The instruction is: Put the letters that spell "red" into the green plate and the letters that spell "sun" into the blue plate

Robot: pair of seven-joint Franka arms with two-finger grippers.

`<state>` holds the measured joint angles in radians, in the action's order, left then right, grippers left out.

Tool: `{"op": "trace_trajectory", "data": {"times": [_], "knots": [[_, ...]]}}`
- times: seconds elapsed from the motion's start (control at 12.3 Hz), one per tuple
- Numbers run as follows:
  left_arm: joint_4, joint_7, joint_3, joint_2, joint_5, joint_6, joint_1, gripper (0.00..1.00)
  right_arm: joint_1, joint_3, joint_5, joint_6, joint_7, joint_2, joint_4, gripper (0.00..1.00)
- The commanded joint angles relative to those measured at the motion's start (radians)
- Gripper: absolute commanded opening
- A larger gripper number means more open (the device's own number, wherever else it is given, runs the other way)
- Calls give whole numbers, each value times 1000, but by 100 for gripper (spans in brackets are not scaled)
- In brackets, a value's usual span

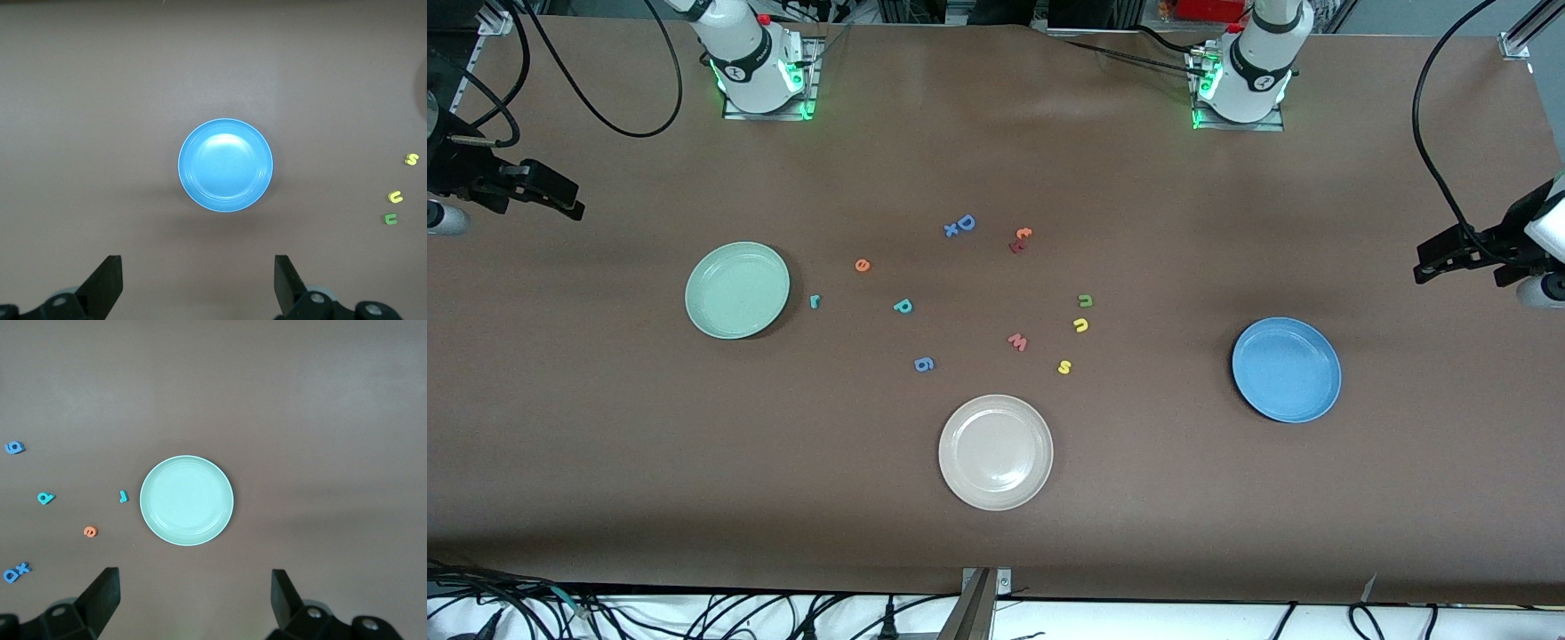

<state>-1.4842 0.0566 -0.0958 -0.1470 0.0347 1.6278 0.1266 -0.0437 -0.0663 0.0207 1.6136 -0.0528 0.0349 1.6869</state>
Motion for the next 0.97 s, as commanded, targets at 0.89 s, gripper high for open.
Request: {"op": "trace_trajectory", "data": {"times": [0.89], "knots": [[18, -3, -9, 6, -44, -16, 10, 100, 2, -1, -2, -17, 16, -6, -23, 100]]}}
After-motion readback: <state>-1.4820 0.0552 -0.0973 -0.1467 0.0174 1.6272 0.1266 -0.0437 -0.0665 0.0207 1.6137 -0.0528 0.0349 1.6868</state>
